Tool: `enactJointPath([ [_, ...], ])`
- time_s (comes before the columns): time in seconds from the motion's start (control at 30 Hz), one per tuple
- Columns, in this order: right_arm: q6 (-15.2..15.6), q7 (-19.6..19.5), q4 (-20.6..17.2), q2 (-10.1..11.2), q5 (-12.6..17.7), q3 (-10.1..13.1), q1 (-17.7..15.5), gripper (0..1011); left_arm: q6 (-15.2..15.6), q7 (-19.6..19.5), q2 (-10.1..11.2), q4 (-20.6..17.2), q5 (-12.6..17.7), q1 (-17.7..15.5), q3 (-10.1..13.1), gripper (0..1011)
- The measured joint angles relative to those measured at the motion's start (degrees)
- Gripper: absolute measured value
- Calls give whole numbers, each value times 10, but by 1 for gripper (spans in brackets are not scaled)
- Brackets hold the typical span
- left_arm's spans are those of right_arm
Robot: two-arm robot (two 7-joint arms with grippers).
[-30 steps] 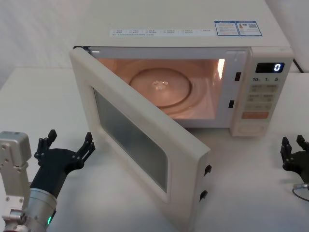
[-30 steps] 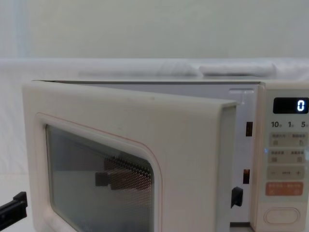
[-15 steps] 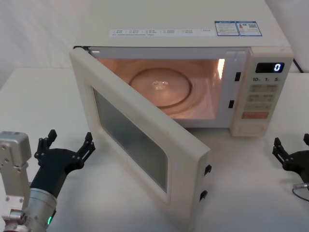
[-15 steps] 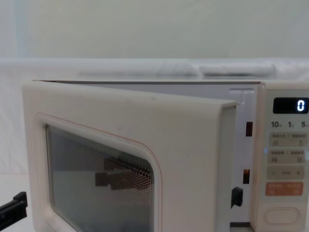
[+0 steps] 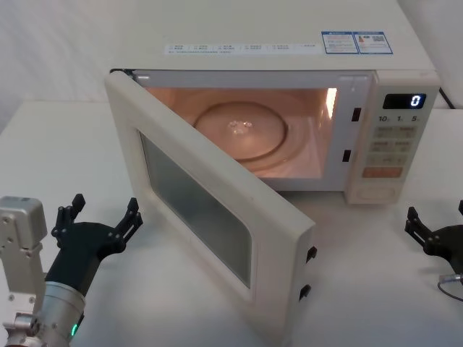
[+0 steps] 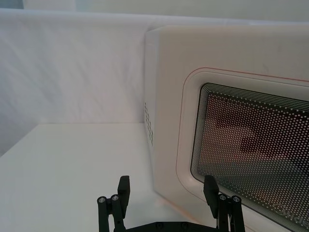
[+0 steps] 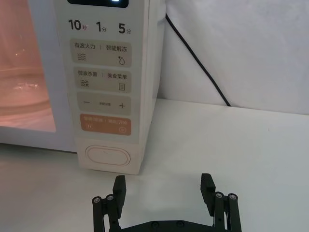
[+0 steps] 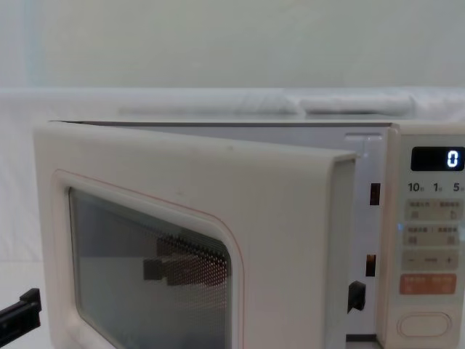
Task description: Press the button to open the microwave door with one hand; close the microwave door with the other hand.
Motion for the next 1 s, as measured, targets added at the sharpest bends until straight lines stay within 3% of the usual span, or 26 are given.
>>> enactJointPath([
  [1.0,0,0,0,0,0,0,0,1002,0,0,0,0,0,0,0,1001],
])
